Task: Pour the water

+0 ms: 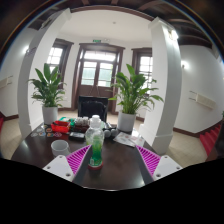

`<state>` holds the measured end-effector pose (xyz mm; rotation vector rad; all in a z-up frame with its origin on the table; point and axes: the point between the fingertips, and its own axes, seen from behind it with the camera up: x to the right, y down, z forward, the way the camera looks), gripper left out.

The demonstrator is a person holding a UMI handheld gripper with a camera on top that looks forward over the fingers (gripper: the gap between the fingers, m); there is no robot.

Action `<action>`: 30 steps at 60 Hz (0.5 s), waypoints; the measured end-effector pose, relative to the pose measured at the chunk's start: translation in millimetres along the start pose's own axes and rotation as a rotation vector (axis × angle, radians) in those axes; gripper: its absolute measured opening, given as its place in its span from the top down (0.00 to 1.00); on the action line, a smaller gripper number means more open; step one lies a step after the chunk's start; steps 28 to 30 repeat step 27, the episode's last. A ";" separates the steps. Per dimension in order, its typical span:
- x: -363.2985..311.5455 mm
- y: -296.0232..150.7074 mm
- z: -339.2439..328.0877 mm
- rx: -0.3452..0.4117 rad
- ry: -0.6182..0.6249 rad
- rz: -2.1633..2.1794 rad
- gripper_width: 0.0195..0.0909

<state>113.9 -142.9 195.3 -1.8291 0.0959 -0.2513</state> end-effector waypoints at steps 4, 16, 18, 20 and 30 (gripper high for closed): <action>1.8 -7.5 -8.9 0.015 0.009 0.002 0.07; -17.8 -13.2 -24.3 0.006 -0.057 0.059 0.07; -20.3 -15.4 -24.7 0.010 -0.064 0.069 0.07; -22.3 -17.2 -25.4 0.013 -0.067 0.074 0.07; -28.6 -19.3 -26.1 0.014 -0.085 0.081 0.07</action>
